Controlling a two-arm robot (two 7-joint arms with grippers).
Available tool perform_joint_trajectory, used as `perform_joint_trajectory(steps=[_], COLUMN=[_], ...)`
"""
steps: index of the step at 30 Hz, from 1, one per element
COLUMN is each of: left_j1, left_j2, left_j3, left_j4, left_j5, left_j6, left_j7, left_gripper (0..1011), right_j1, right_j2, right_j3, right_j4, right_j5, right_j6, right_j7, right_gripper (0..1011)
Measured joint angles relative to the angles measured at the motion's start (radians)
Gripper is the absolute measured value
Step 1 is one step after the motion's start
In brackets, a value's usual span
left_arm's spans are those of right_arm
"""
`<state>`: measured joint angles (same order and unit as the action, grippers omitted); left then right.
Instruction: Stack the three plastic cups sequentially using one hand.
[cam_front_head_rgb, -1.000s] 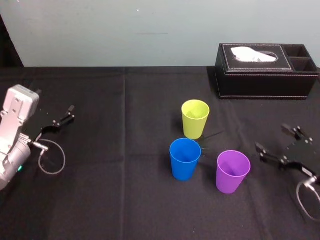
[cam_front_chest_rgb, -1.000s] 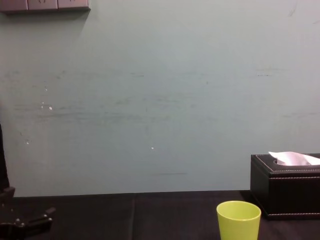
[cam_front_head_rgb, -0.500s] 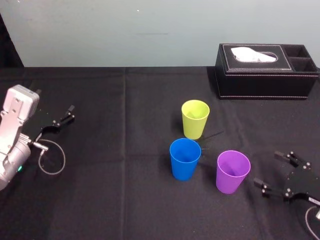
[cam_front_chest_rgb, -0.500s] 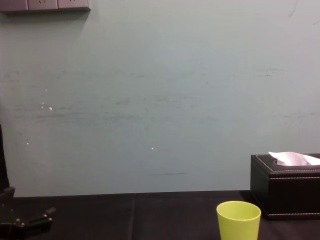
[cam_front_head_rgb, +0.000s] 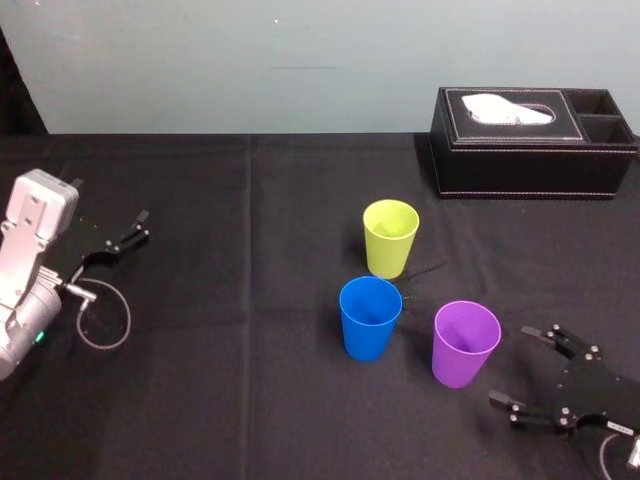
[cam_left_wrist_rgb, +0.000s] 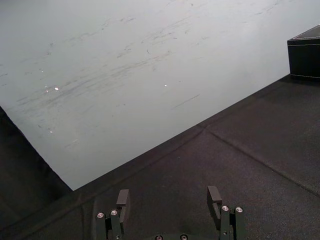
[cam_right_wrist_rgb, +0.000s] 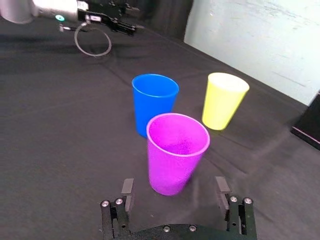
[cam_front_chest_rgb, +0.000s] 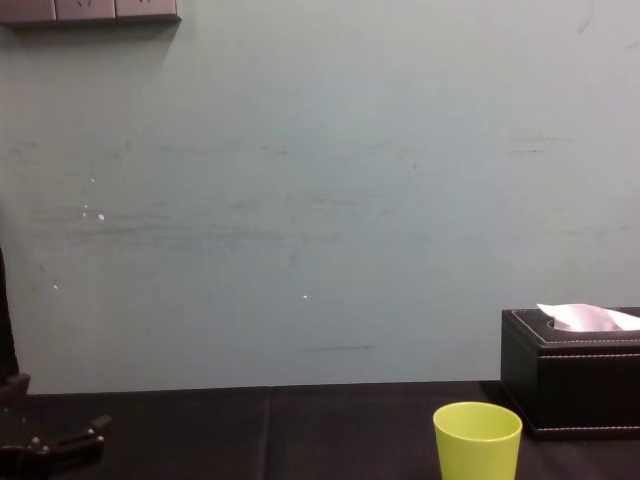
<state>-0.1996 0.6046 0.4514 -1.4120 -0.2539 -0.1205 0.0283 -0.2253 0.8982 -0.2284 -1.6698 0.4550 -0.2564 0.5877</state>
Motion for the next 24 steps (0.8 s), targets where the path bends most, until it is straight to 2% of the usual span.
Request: perform_joint_trajectory(steps=[6, 14, 24], left_j1=[0.000, 0.000, 0.000], left_j2=[0.000, 0.000, 0.000], left_j3=[0.000, 0.000, 0.000], left_j4=[0.000, 0.000, 0.000], left_j5=[0.000, 0.000, 0.000], left_j6=[0.000, 0.000, 0.000], left_j7=[0.000, 0.000, 0.000], left_gripper=[1011, 1011, 1011], right_j1=[0.008, 0.022, 0.039], right_j2=[-0.025, -0.068, -0.111], right_j3=[0.002, 0.006, 0.004], right_j4=[0.003, 0.014, 0.023], right_j5=[0.024, 0.054, 0.055], right_j6=[0.006, 0.053, 0.087], right_j7=[0.033, 0.049, 0.056], right_gripper=[1003, 1003, 1003])
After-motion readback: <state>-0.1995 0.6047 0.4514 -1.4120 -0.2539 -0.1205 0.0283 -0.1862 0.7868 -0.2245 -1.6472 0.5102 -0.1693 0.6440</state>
